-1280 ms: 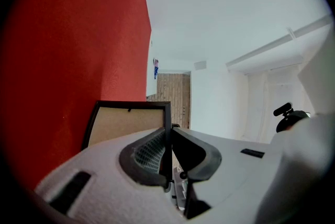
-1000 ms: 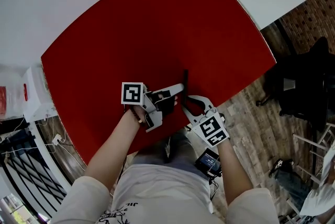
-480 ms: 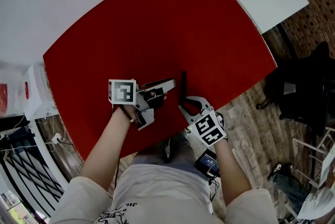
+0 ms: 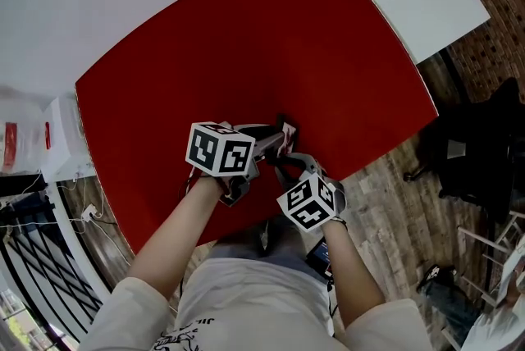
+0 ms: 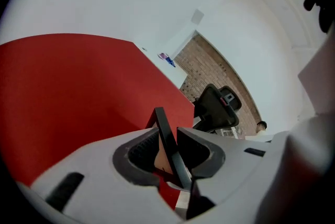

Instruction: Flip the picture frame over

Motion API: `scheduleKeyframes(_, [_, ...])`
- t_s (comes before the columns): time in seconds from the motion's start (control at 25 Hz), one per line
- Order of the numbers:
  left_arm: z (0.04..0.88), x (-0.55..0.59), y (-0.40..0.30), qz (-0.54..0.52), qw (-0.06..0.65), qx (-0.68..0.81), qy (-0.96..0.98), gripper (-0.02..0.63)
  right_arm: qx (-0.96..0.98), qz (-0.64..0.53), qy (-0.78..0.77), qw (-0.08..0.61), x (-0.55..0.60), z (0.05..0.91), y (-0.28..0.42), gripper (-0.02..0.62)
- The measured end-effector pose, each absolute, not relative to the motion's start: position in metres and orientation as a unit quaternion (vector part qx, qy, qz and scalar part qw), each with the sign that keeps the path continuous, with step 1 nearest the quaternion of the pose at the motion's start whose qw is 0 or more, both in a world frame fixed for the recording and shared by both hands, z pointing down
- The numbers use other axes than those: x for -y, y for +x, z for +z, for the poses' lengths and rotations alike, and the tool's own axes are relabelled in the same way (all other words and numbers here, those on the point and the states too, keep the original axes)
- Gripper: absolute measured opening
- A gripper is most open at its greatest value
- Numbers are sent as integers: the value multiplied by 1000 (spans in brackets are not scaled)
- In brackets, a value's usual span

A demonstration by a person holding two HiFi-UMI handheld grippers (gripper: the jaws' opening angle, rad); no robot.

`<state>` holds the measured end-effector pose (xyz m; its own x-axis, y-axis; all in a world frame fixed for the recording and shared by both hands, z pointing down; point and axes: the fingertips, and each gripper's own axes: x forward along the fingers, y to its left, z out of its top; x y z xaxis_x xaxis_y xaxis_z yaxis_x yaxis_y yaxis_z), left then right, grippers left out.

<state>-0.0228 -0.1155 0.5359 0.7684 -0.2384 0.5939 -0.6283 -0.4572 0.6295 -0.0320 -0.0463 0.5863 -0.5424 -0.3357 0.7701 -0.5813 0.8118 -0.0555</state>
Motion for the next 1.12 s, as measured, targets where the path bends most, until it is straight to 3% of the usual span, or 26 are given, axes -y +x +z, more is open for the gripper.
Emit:
scheduleKeyframes(0.2, [542,121,-36,246,428,278,824,104,860,148,268,408,50,588,-42,81])
scheduleKeyframes(0.4, [563,125,-61,236,460,300,802,78,874,162,268,370,49,584,-45,80])
scheduleKeyframes(0.64, [598,122,-80,161,563,294,755,74,802,337,406,280,70,607,23,80])
scheduleKeyframes(0.8, [606,120,-83,157,570,294,751,74,742,438,443,247,76,636,49,80])
scheduleKeyframes(1.12, [611,119,-83,172,559,294,756,74,719,480,441,239,82,654,40,80])
